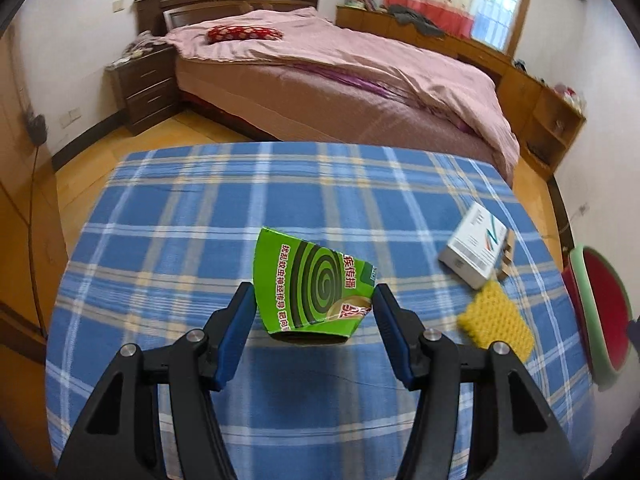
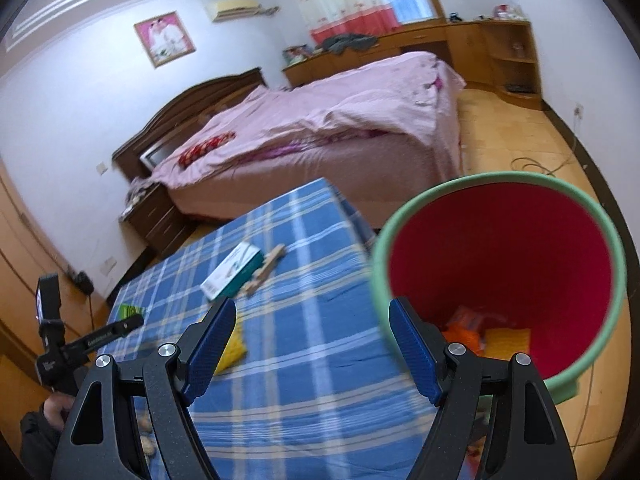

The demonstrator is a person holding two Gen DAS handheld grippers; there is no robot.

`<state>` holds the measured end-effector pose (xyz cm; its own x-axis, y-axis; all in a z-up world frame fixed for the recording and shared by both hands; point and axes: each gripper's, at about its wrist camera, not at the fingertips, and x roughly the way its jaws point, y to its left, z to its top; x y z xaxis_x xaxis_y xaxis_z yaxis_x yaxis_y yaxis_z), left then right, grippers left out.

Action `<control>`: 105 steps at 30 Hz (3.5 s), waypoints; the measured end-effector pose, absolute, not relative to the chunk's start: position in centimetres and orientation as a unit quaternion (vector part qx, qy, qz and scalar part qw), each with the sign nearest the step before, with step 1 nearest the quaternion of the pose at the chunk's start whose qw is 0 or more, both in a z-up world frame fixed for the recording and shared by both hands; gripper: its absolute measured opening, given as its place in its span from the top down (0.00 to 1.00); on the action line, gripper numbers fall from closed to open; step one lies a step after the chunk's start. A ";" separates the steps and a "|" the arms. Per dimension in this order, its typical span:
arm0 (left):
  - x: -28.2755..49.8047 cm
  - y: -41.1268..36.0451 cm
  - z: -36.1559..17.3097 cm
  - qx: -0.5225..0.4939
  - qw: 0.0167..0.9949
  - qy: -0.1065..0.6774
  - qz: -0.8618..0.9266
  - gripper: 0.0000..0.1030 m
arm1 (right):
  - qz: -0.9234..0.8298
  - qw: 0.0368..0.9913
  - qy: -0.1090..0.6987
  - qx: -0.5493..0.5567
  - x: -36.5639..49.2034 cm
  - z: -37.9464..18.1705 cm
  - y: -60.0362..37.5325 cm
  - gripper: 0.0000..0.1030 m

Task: Collect trash
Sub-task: 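Grasp the white medicine box with the right tool, then carry the green box and white medicine box over the red bucket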

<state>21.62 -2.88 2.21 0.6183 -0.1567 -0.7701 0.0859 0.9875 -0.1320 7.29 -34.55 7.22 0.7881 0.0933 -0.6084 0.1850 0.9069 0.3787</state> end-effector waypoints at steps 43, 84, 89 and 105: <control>22.5 2.8 -1.0 -0.157 0.894 0.414 -0.068 0.42 | -0.046 0.884 0.456 0.092 27.3 0.0 -19.5 0.27; 15.7 -6.5 6.5 -0.104 0.905 0.376 -0.173 0.42 | -0.041 0.916 0.321 0.235 2.3 8.5 -36.1 0.35; 14.0 -10.9 7.8 -0.087 0.896 0.380 -0.214 0.42 | -0.068 0.914 0.312 0.251 0.6 8.2 -39.1 0.35; 11.8 -27.3 7.5 0.021 0.854 0.395 -0.338 0.42 | -0.097 0.908 0.289 0.288 -2.1 7.8 -46.0 0.35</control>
